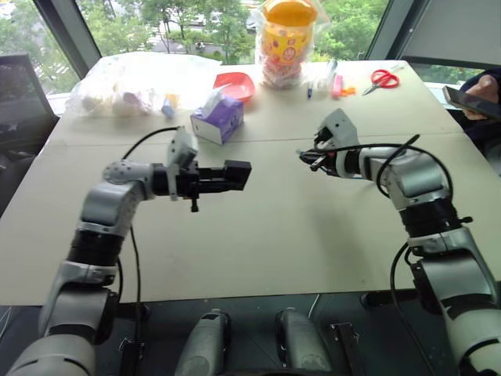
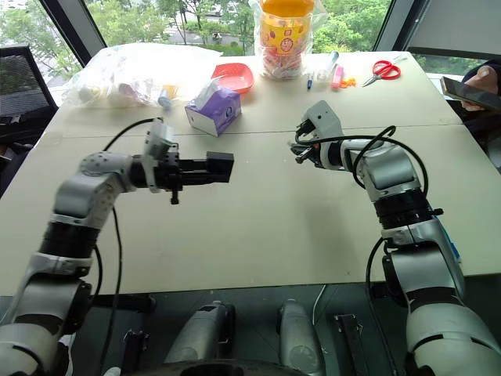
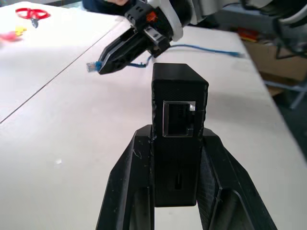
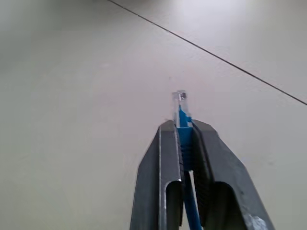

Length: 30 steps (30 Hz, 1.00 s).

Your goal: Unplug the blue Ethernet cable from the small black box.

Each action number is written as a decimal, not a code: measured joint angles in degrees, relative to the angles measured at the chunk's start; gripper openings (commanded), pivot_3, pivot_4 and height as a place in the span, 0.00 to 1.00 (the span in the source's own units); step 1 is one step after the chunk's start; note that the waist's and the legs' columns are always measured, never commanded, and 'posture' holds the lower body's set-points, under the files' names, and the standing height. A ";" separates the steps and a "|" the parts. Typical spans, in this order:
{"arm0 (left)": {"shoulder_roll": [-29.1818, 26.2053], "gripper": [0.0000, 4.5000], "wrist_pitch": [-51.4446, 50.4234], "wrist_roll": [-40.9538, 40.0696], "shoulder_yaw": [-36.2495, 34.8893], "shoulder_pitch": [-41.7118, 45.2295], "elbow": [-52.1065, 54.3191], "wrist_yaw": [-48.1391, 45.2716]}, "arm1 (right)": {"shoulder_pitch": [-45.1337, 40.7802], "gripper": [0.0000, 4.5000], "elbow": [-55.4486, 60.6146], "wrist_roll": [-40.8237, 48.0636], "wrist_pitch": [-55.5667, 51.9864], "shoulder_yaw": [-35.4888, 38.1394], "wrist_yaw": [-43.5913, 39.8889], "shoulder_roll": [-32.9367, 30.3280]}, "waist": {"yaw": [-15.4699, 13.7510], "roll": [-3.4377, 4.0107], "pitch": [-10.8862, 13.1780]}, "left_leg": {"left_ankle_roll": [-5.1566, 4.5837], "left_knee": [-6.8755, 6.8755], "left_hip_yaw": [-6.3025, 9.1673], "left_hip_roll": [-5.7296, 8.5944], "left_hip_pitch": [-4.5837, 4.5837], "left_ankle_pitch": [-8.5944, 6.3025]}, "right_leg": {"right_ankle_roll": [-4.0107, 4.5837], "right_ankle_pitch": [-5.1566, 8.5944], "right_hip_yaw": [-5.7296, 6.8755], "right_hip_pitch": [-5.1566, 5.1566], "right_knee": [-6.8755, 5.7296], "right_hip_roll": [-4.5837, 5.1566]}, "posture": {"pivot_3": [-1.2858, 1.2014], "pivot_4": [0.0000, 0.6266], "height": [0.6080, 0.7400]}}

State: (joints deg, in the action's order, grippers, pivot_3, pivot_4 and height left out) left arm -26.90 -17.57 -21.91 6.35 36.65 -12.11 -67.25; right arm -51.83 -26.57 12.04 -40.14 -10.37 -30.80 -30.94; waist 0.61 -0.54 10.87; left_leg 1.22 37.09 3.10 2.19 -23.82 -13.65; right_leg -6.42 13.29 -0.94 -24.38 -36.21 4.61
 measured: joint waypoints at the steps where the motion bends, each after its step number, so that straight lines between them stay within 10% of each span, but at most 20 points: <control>1: 1.42 0.11 1.61 0.89 0.14 -0.08 -1.62 1.31 | -0.22 0.09 -2.09 -0.66 0.91 0.75 1.46 0.69 | -0.02 0.00 0.00 | 0.00 0.00 0.01 0.00 -0.07 0.00 | 0.00 0.00 0.01 -0.05 0.00 0.00 | 0.52 0.24 1.00; 9: 15.05 0.11 19.60 10.50 1.78 2.66 -20.44 13.25 | -0.53 0.97 -7.80 -1.61 2.74 8.10 9.04 7.11 | 0.09 0.02 -0.01 | -0.05 0.00 -0.01 0.06 -0.18 -0.03 | -0.07 -0.04 0.03 -0.14 -0.01 -0.02 | 0.52 0.24 1.00; 22: 19.35 0.11 34.41 15.76 1.66 4.76 -36.21 19.18 | 16.69 0.99 33.61 6.19 -23.14 19.90 12.13 4.51 | 0.02 0.02 -0.06 | -0.13 0.05 0.05 0.02 -0.13 -0.07 | -0.08 -0.05 0.05 -0.07 -0.04 -0.03 | 0.52 0.24 1.00; 30: 17.48 0.96 37.36 16.00 1.12 4.44 -39.00 17.00 | 28.39 1.00 51.59 9.89 -34.41 20.14 12.65 4.41 | 0.59 0.05 -0.09 | -0.14 0.01 0.02 -0.04 0.42 -0.08 | -0.06 -0.03 0.02 0.41 -0.05 -0.15 | 0.52 0.24 1.00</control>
State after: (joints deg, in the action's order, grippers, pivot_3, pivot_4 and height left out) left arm -9.42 19.79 -5.92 7.46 41.08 -51.12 -50.25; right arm -23.43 25.02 21.93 -74.55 9.77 -18.15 -26.53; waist 1.21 -0.49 10.78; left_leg 1.08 37.10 3.12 2.15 -23.39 -13.73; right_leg -6.48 13.26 -0.92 -23.97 -36.26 4.46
